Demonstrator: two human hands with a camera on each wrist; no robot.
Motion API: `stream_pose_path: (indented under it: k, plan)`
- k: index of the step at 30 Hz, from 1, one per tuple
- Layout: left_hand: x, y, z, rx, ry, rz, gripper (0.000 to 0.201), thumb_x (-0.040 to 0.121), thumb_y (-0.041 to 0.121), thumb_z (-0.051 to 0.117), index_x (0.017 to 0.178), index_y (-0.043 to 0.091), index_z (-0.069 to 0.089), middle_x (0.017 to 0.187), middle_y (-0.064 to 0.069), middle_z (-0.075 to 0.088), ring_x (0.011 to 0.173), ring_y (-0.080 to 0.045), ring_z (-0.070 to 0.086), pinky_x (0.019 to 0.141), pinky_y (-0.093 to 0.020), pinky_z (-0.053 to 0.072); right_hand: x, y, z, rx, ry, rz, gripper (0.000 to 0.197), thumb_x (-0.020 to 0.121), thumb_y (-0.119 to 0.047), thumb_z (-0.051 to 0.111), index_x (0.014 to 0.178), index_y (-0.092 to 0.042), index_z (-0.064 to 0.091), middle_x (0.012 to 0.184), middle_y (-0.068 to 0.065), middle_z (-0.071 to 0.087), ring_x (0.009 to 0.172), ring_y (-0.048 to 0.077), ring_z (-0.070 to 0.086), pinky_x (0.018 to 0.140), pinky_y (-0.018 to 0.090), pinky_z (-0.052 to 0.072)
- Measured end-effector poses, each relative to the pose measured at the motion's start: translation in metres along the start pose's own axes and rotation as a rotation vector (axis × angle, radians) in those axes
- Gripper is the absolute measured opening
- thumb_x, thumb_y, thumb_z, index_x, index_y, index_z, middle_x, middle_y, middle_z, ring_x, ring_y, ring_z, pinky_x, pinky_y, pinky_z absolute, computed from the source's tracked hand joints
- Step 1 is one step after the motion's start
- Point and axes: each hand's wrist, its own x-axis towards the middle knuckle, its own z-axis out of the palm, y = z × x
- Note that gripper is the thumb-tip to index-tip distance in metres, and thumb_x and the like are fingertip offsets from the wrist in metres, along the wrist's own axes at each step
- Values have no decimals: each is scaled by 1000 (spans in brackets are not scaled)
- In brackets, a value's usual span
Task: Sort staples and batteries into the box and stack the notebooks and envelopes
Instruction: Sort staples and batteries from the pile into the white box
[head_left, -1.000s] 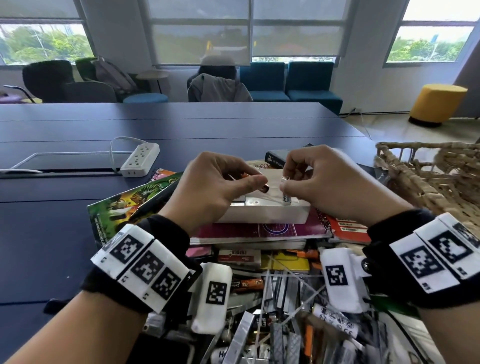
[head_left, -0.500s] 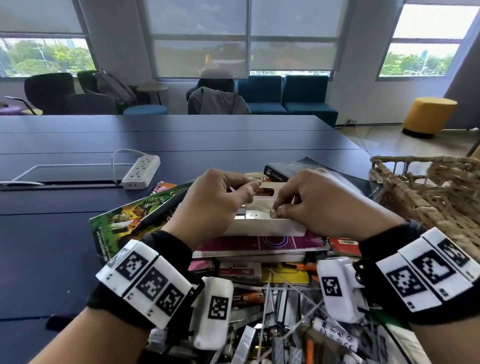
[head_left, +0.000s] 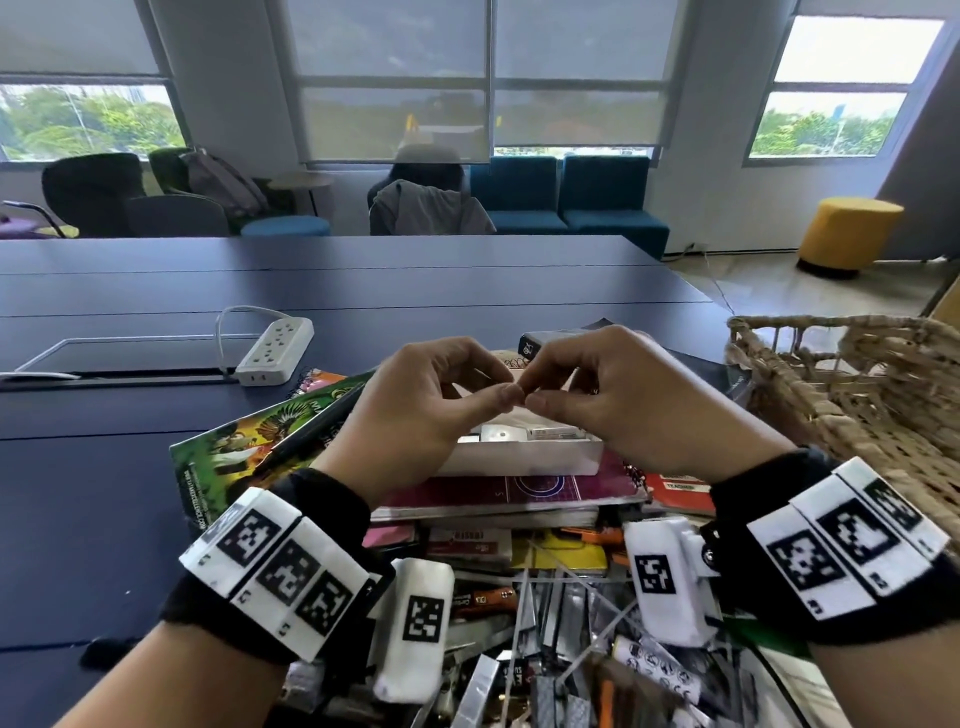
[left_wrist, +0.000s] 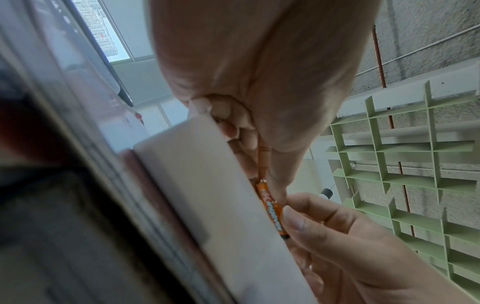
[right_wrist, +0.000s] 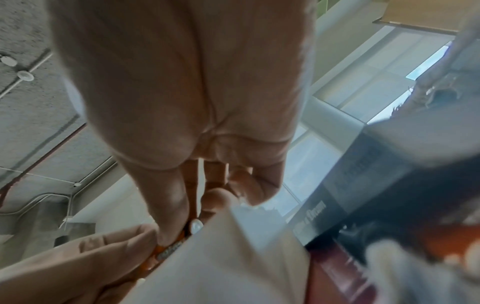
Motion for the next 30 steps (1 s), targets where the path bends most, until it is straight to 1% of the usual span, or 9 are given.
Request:
stream_pose_path:
  k: [3, 5, 8, 12, 15, 18, 20, 24, 30]
  plan:
    - [1, -2, 0, -5, 28, -26, 8, 90, 35, 76, 94, 29, 75, 86, 9, 77, 66, -4, 64, 69, -26, 50, 0, 4, -3, -47, 66, 23, 6, 92, -30, 75, 95, -34, 77, 80, -19, 69, 73, 0, 59, 67, 21, 43]
    - [2, -5, -1, 58, 52, -20, 3, 91, 33, 75, 94, 31, 76, 87, 14, 76, 63, 0, 60, 67, -20, 46, -1, 6, -4, -103, 94, 41, 8, 90, -27, 77, 92, -35, 77, 74, -22, 65, 73, -7, 56, 63, 12, 37]
    - [2, -7, -1, 103, 65, -24, 6, 92, 29, 75, 97, 32, 77, 86, 15, 75, 54, 3, 52, 57, -11, 38, -4, 4, -4, -209, -4, 67, 11, 89, -21, 78, 90, -33, 80, 71, -21, 60, 73, -19, 52, 61, 3, 37]
    - [1, -8, -1, 132, 59, -18, 10, 92, 23, 76, 97, 31, 77, 85, 15, 74, 56, 2, 54, 57, -9, 38, -4, 2, -2, -263, -51, 99, 17, 93, -18, 72, 98, -33, 80, 74, -23, 56, 73, -27, 47, 65, -2, 35]
    - [1, -8, -2, 143, 56, -13, 10, 91, 22, 77, 96, 30, 78, 84, 13, 75, 57, 2, 55, 60, -10, 40, -2, 1, 0, -297, -54, 107, 22, 95, -19, 70, 99, -38, 80, 84, -23, 58, 74, -14, 51, 68, -4, 32]
    - [1, -8, -2, 149, 50, -14, 10, 91, 22, 77, 96, 31, 78, 83, 12, 75, 59, 2, 56, 61, -11, 41, -3, -1, -1, -319, -82, 124, 27, 96, -14, 65, 98, -36, 81, 90, -20, 64, 71, -13, 49, 64, -5, 32]
    - [1, -7, -2, 150, 45, -16, 10, 92, 22, 76, 96, 31, 78, 82, 12, 74, 58, 2, 55, 60, -12, 41, -3, -2, -1, -334, -90, 128, 28, 96, -13, 62, 99, -35, 79, 96, -17, 66, 73, -10, 50, 62, -1, 35]
    - [0, -5, -2, 140, 38, -35, 7, 93, 25, 74, 94, 31, 78, 80, 15, 74, 59, 2, 55, 62, -16, 42, -1, 1, 2, -293, -166, 128, 33, 101, -18, 56, 117, -43, 71, 105, -19, 55, 85, -4, 48, 66, 11, 32]
    - [0, -1, -2, 138, 31, -65, 8, 95, 25, 71, 94, 30, 78, 83, 14, 76, 71, -4, 65, 69, -21, 49, 1, 1, 2, -327, -191, 146, 30, 103, -22, 54, 115, -41, 74, 104, -19, 50, 93, 3, 46, 68, 9, 30]
